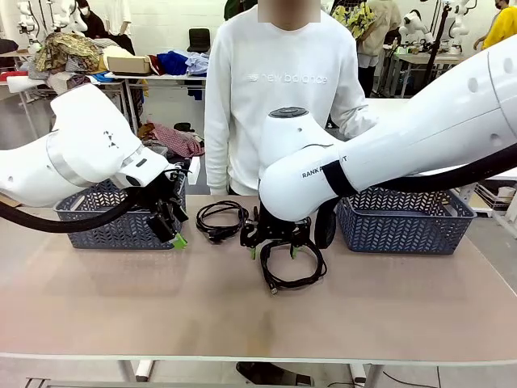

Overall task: Organize the cables according to human instructions.
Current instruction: Pick up a bundle of cables and place it in the basket indicated by the human.

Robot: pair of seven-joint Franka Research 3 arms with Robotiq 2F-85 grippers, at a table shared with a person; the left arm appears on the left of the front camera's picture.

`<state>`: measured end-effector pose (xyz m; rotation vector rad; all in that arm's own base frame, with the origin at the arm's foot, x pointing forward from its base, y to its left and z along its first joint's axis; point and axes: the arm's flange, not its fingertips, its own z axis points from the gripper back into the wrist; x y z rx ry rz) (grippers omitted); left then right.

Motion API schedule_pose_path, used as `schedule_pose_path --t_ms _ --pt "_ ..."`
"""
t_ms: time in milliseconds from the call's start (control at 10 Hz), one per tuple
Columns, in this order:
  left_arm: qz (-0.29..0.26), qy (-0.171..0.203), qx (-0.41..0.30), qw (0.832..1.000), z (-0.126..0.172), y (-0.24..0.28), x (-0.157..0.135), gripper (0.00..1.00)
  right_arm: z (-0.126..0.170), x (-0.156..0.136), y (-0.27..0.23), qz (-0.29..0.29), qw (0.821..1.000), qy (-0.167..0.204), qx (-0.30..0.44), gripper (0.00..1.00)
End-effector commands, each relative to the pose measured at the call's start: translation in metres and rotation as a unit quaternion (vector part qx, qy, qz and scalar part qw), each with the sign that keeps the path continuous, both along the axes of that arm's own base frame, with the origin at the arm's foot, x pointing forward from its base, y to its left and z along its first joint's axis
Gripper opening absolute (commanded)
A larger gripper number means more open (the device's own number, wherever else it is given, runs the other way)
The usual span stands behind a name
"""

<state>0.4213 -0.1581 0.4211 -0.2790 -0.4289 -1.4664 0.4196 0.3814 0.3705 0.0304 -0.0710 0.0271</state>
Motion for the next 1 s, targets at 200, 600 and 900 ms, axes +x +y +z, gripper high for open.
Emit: schedule_pose_path --t_ms 200,600,900 --pt "0.000 0.001 0.001 1.000 0.000 0.001 0.000 1.00 0.001 0.000 0.000 0.000 1.000 -0.001 0.000 1.00" --pt "0.000 0.001 0.001 1.000 0.000 0.001 0.000 1.00 -0.023 0.016 0.004 -0.046 0.999 -0.006 -0.001 1.00" --pt "0.000 0.001 0.001 1.000 0.000 0.001 0.000 1.00 -0.036 0.019 0.013 -0.057 0.998 0.002 -0.006 1.00"
